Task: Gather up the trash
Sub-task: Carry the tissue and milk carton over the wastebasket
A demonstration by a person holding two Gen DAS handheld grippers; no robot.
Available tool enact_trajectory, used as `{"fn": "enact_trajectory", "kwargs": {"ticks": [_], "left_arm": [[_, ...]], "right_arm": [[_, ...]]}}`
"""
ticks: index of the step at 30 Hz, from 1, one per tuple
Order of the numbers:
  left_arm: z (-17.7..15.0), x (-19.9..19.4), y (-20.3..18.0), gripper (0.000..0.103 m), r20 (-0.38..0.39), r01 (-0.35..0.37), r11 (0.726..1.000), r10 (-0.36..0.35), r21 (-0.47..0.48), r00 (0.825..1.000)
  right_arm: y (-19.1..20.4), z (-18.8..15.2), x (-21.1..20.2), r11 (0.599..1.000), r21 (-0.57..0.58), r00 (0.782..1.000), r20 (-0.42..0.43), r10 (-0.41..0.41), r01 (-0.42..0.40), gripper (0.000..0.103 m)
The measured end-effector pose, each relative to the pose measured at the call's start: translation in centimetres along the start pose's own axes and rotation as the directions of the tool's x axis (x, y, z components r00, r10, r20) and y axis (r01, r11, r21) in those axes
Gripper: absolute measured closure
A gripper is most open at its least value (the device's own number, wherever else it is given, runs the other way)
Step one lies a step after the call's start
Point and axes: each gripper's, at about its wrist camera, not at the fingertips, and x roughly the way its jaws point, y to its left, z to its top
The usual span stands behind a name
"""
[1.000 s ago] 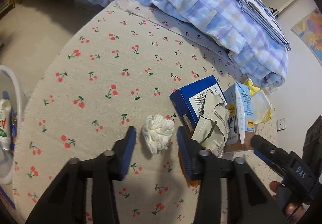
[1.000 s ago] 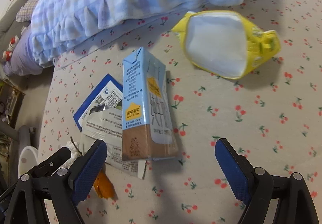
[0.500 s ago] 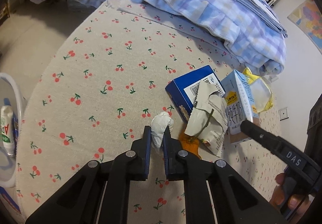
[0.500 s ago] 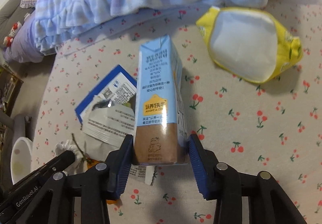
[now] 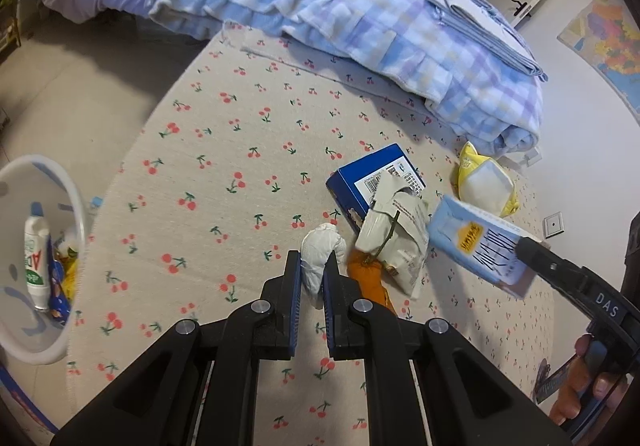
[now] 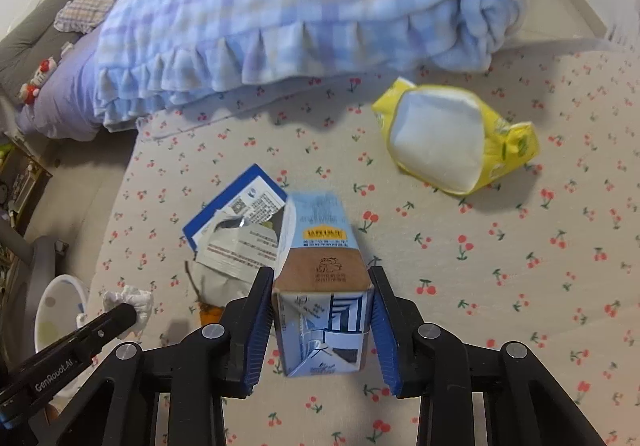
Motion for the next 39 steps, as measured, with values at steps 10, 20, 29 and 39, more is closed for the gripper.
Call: {"fn": "enact_trajectory", "kwargs": {"ticks": [10,20,29,39], "left_arm": [[-0.5,-3.0,1.3,0.093,0.043,0.001,1.0,-0.002,0.014,0.999],[-0.7,-6.6,2.5,0.093,0.092,0.013,1.0,-0.015,0.021,0.996],[-1.5,-9.7,5.1,0.093,0.134,-0.008,1.0,0.007,0.009,0.991],[-2.3,-12.9,9.5,0.093,0.174,-0.036,0.998,0.044,-0.049,0.984]], "right_arm": [[1.2,-0.4,-3.3,0.999,-0.036,0.998,0.062,0.013,-0.011,0.063],[3.0,-0.9,-6.4,0.996,-0.072,0.991,0.119,0.058,-0.05,0.063],[5.7,-1.7,-8.2,0.987,-0.125,0.982,0.149,0.116,-0.098,0.063],[9.5,-3.3,-8.0,0.973,-0.182,0.977,0.131,0.168,-0.143,0.063]]}}
